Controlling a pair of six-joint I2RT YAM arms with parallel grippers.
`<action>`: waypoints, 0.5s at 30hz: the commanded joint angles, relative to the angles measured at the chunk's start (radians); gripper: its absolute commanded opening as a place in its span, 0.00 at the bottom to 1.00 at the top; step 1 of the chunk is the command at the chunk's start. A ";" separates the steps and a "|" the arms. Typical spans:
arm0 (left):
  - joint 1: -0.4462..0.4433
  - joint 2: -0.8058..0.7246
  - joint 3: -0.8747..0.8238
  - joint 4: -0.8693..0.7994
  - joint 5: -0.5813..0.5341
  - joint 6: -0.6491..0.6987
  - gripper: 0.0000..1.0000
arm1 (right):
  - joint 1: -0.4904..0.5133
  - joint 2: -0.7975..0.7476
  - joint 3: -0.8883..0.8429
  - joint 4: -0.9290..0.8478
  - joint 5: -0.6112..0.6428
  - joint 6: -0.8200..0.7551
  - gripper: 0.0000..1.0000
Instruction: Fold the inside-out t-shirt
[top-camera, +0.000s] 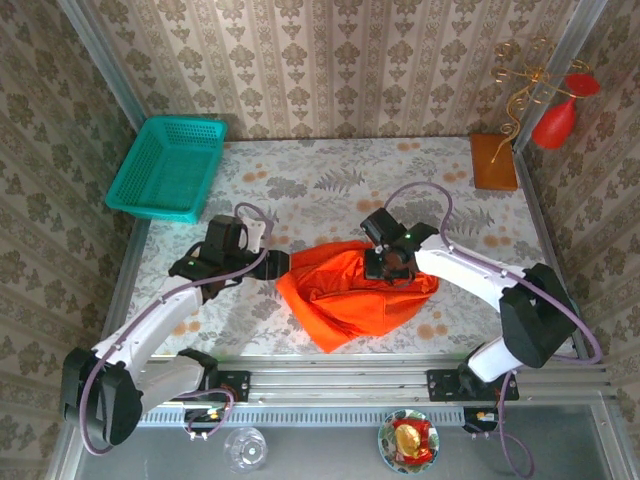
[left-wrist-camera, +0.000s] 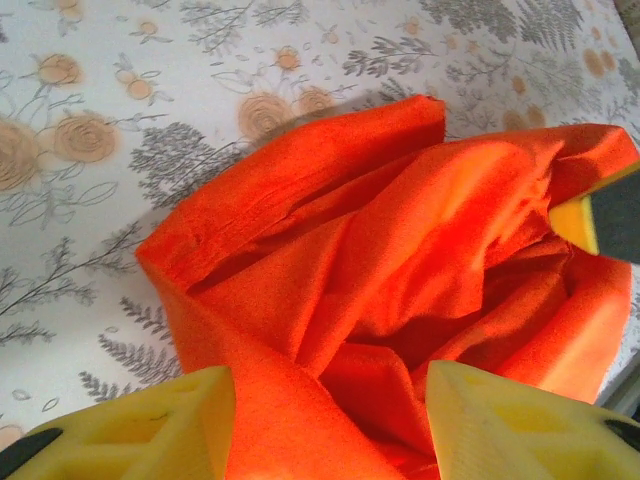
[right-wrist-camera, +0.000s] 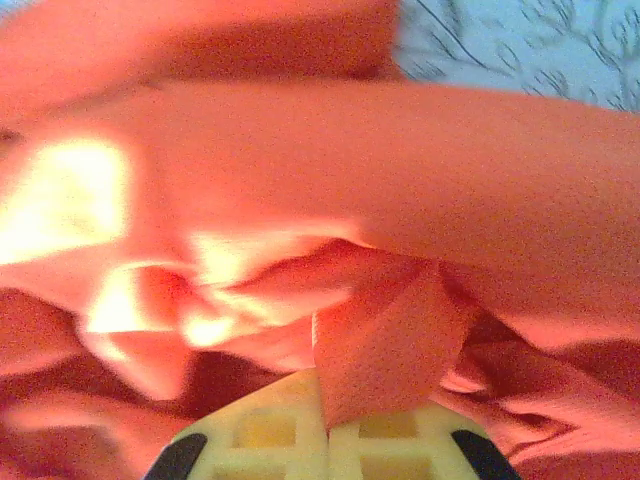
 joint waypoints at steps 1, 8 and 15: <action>-0.047 -0.003 0.055 0.048 -0.005 0.004 0.54 | 0.031 -0.080 0.096 -0.043 -0.016 -0.002 0.00; -0.102 0.020 0.113 0.060 -0.053 -0.015 0.54 | 0.112 -0.098 0.238 -0.058 -0.121 -0.012 0.00; -0.089 -0.036 0.126 0.007 -0.155 -0.039 0.55 | 0.221 -0.192 0.185 0.098 -0.260 0.031 0.00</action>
